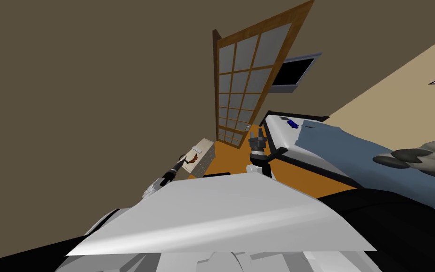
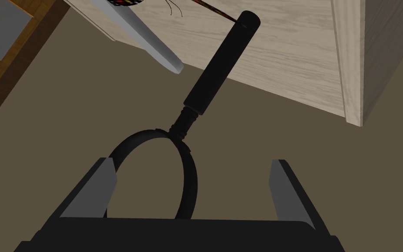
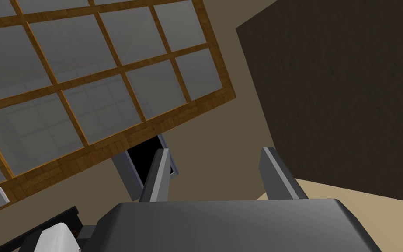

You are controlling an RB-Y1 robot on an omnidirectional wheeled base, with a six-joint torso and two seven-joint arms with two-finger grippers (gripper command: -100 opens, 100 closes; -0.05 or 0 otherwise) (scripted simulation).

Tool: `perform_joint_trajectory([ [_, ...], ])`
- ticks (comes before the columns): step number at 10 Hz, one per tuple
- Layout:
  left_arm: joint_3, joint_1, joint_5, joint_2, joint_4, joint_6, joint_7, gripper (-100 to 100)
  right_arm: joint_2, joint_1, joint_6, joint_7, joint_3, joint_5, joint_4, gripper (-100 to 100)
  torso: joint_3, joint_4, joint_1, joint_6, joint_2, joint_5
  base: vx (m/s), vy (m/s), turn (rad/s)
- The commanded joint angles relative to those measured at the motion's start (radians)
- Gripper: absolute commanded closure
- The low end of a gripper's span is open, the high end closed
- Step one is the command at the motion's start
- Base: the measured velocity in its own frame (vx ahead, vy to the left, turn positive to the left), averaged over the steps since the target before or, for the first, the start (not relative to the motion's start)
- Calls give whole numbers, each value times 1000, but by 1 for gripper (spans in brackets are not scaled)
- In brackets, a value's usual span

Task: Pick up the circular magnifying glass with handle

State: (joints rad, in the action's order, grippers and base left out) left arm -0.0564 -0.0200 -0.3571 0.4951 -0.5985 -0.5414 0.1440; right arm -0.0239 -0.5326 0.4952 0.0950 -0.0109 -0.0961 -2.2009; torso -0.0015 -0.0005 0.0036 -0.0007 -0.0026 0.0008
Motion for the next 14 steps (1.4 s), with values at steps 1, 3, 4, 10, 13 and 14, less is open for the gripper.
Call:
perform_joint_trajectory([
  [1,-11,-14,-29,-14,-41,18,-6,-100,0,0,0,0,0,0,0,0,0,0,0,0,0,0,21,27,194],
  [3,-11,-14,-29,-14,-30,18,-6,-100,0,0,0,0,0,0,0,0,0,0,0,-1,0,0,19,12,50],
  [4,-11,-14,-29,-14,-41,18,-6,-100,0,0,0,0,0,0,0,0,1,0,-1,0,1,0,0,0,-18],
  [10,-43,-33,-100,-47,-115,77,-32,100,0,0,0,0,0,0,0,0,0,0,-3,0,1,-1,21,-15,107],
  [13,-40,-34,-98,-45,-115,78,-33,100,0,0,0,0,0,0,0,0,1,-1,-4,2,2,0,0,2,8],
  [14,-40,-34,-98,-45,-115,77,-33,100,0,0,0,0,0,0,0,0,0,-1,-4,2,2,-1,0,0,0],
])
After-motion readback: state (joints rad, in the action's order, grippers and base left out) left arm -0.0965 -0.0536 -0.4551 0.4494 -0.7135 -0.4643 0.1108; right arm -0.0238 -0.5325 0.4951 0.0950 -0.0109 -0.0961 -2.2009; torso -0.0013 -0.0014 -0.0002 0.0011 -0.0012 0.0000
